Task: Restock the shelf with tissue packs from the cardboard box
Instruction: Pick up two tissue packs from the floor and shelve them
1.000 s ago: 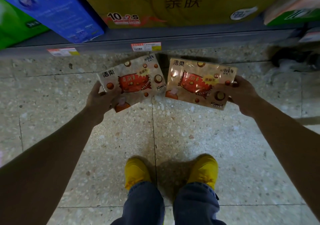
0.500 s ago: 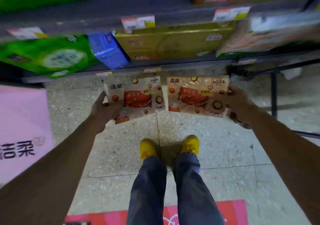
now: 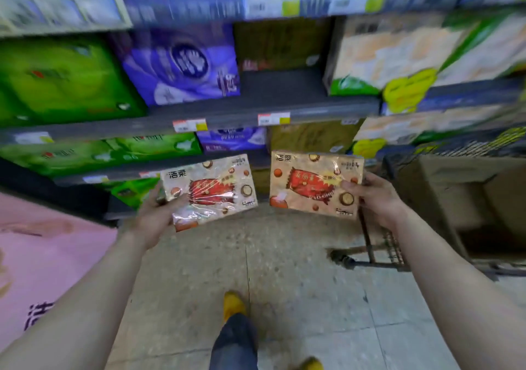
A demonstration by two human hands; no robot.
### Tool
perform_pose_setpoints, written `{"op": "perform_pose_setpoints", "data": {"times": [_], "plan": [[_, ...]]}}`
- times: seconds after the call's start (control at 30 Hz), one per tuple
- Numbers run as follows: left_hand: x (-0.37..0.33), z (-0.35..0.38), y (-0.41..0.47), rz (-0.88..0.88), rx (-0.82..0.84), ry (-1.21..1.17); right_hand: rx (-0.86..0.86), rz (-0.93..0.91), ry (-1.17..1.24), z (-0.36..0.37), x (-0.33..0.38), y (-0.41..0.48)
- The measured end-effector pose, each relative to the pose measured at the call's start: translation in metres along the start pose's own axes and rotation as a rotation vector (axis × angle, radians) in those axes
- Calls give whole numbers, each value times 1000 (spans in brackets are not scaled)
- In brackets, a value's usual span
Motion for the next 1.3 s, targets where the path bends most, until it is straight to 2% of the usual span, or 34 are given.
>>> {"op": "perform_pose_setpoints", "data": {"times": [0.2, 0.47, 0.67, 0.97, 1.3], "plan": [[-86, 6, -77, 149, -60, -56, -29, -160, -30, -53, 71, -90], [-205, 43, -173, 375, -4, -135, 15, -371, 31, -112, 148, -189], [-280, 62, -216, 466, 5, -152, 65, -505, 73, -138, 204, -246], [-367, 67, -252, 594, 16, -257, 112, -669, 158, -143, 293, -298], [-464, 61, -229, 707, 7, -277, 169, -843, 170, -117, 420, -328]]}}
Point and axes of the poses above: each hand's wrist, its own y-axis towards the middle knuckle, its own z-axis out of the palm, x = y × z, the point moved 3 cm from there along y, towards the middle knuckle, and after that the axes turned 10 degrees about z, right-handed, at the moved point
